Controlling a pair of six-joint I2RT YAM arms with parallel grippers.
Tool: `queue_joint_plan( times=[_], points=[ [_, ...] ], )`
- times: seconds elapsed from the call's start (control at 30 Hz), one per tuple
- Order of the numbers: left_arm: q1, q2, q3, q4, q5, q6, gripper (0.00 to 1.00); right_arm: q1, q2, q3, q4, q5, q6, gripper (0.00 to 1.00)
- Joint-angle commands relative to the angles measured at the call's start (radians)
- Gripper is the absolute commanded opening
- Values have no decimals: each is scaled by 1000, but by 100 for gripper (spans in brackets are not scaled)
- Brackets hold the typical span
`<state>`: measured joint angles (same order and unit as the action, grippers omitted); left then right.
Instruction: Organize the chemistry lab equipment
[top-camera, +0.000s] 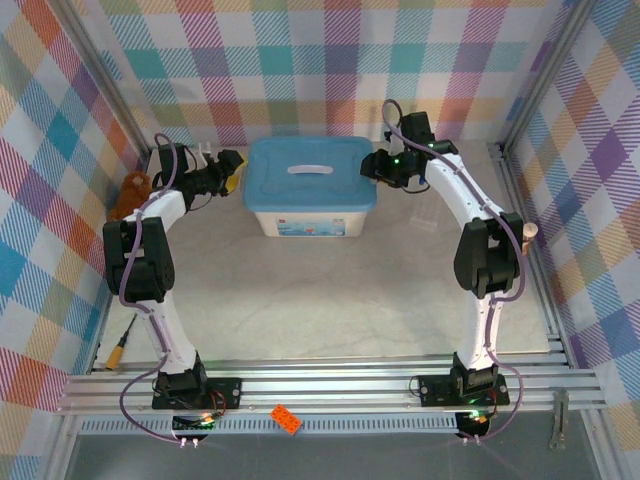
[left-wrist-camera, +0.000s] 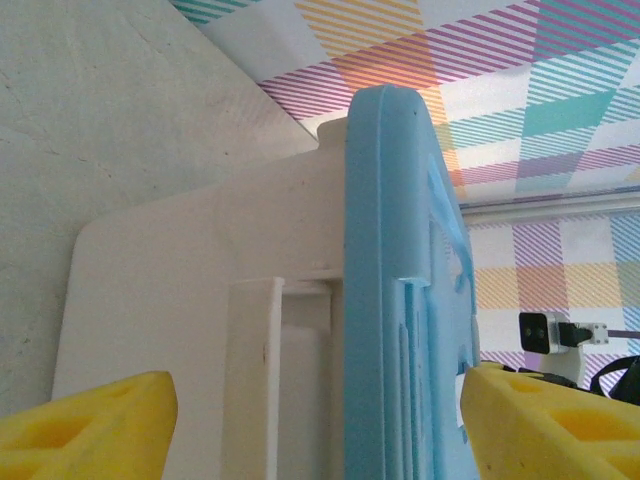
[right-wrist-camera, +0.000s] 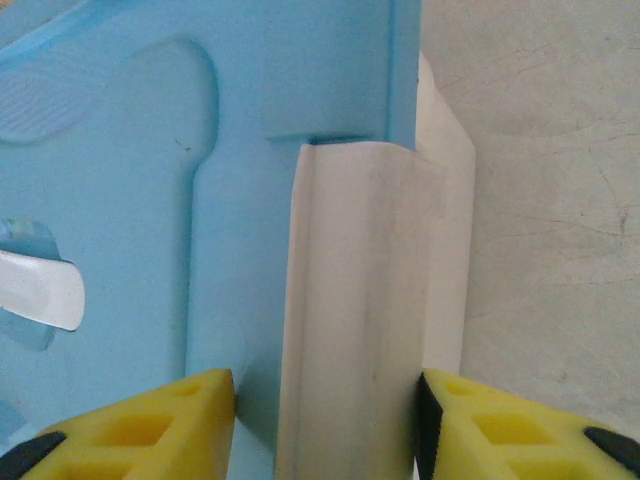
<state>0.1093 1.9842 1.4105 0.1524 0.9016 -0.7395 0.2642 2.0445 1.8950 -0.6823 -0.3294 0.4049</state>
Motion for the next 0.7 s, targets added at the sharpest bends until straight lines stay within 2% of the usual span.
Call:
queue_joint_plan(
  times=[0.0, 0.2, 0.33, 0.43, 0.53, 0.67],
  points=[
    [-19, -38, 9, 6, 40, 28, 75, 26, 18, 51, -44, 12, -39, 49],
    [-32, -30, 20, 18, 69, 27, 75, 27, 28, 72, -61, 21, -40, 50],
    [-51, -15, 47, -66, 70, 79, 73, 27, 37, 90, -74, 24, -40, 50],
    [-66, -13, 75, -165, 57, 145, 59, 26, 39, 101, -82, 27, -41, 50],
    [-77, -30, 95, -256, 21, 198, 53, 26, 42, 109, -89, 30, -44, 50],
    [-92, -81, 136, -441, -111, 304, 44, 28, 42, 111, -96, 34, -49, 49]
  ],
)
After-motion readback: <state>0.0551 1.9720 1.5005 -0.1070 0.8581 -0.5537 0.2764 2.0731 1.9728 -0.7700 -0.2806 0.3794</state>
